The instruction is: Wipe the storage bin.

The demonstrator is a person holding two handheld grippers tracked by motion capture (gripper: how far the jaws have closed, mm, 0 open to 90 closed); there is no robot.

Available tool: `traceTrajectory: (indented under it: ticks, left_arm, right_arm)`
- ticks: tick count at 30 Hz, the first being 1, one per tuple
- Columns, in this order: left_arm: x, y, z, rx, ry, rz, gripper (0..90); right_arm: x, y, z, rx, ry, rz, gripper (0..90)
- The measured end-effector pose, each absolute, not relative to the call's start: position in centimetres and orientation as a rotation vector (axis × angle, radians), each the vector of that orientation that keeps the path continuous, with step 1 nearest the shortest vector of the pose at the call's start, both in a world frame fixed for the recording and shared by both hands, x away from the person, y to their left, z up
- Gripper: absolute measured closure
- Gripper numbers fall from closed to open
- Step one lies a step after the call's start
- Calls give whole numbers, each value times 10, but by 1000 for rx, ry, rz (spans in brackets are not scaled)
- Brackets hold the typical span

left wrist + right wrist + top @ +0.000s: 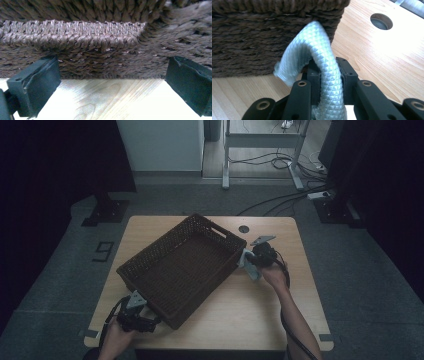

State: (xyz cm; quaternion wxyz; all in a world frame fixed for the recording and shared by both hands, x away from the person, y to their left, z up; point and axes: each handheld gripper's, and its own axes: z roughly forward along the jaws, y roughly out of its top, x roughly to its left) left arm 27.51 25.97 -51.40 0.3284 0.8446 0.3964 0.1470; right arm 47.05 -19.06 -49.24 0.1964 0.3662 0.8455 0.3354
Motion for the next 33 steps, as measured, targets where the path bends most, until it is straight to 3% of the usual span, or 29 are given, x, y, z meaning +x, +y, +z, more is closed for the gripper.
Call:
traceTrajectory:
  ticks: [21, 33]
  left_arm:
    - [275, 260, -514, 2212, 1037, 386, 0]
    - [275, 259, -514, 2213, 1037, 387, 0]
  right_arm:
    - [482, -183, -525, 1070, 2460, 819, 731]
    - [478, -179, -526, 1038, 2480, 807, 718]
